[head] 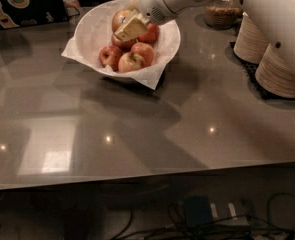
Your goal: Pick apple from white bowl
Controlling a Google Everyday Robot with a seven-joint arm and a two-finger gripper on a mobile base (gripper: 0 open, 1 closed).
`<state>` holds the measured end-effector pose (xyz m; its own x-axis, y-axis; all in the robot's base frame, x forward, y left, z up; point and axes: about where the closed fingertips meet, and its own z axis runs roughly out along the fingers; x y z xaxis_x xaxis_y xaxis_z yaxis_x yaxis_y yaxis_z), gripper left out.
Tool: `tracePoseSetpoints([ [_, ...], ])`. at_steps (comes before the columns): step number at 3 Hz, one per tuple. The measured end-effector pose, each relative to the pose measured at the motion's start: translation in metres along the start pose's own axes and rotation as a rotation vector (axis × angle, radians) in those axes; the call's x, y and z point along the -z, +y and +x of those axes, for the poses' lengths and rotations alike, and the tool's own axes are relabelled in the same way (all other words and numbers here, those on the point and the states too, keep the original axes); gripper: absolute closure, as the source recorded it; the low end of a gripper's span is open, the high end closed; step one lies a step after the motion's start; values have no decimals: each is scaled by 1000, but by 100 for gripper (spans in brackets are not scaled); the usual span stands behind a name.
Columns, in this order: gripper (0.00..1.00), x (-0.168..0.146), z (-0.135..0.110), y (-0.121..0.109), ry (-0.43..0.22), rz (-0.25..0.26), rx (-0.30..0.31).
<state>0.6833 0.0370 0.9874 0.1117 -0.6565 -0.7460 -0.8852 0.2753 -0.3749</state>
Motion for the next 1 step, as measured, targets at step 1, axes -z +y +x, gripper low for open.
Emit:
tracePoseSetpoints([
  [1,100,48,-26,4,-56,5,56],
])
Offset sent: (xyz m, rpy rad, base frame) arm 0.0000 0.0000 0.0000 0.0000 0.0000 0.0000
